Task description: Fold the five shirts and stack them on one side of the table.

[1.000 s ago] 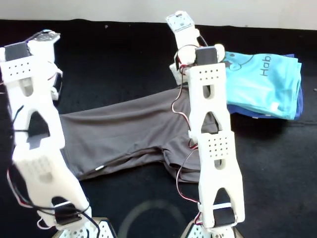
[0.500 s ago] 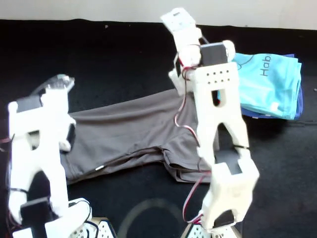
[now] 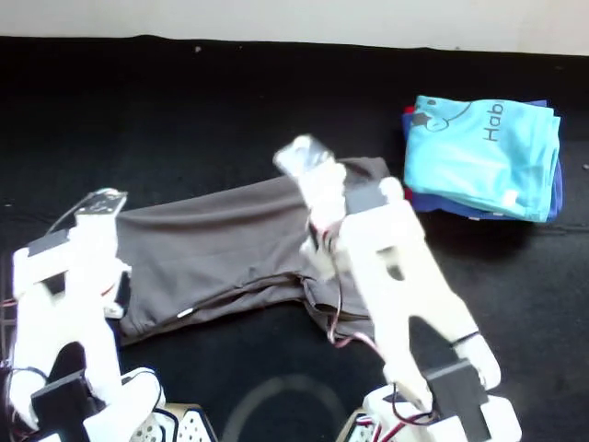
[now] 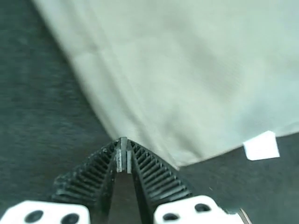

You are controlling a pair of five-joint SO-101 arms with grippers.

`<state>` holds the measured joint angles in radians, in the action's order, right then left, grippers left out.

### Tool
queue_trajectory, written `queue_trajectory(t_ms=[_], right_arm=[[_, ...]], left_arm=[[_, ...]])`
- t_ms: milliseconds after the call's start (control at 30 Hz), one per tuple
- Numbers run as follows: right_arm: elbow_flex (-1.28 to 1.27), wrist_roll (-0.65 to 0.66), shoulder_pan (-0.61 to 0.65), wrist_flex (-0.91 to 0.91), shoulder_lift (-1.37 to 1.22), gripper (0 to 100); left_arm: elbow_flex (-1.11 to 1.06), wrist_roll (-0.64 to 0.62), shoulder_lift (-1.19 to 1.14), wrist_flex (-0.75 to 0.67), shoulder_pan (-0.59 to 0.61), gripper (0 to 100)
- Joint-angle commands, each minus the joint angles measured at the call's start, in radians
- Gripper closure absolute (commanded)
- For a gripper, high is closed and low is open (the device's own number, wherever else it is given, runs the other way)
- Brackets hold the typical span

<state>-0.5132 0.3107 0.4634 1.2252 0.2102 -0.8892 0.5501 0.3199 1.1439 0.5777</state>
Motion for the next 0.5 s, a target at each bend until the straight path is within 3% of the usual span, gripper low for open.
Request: queue_trajectory(t_ms=[0, 167, 333, 467], right_arm=[[-0.196, -0.005, 0.018, -0.237, 0.027, 99.1], [-0.259, 0.0, 0.016, -0.285, -0.081, 99.1], [-0.285, 0.034, 0.018, -0.165, -0.062, 99.1], [-0.285, 0.078, 0.016, -0.036, 0.042, 99.1]], left_arm=[[-0.002, 0.029, 0.038, -0.008, 0.041, 99], [-0.031, 0.026, 0.038, -0.038, 0.015, 99], [-0.042, 0.012, 0.047, -0.063, 0.012, 99], [0.033, -0.087, 0.047, -0.009, 0.012, 99]])
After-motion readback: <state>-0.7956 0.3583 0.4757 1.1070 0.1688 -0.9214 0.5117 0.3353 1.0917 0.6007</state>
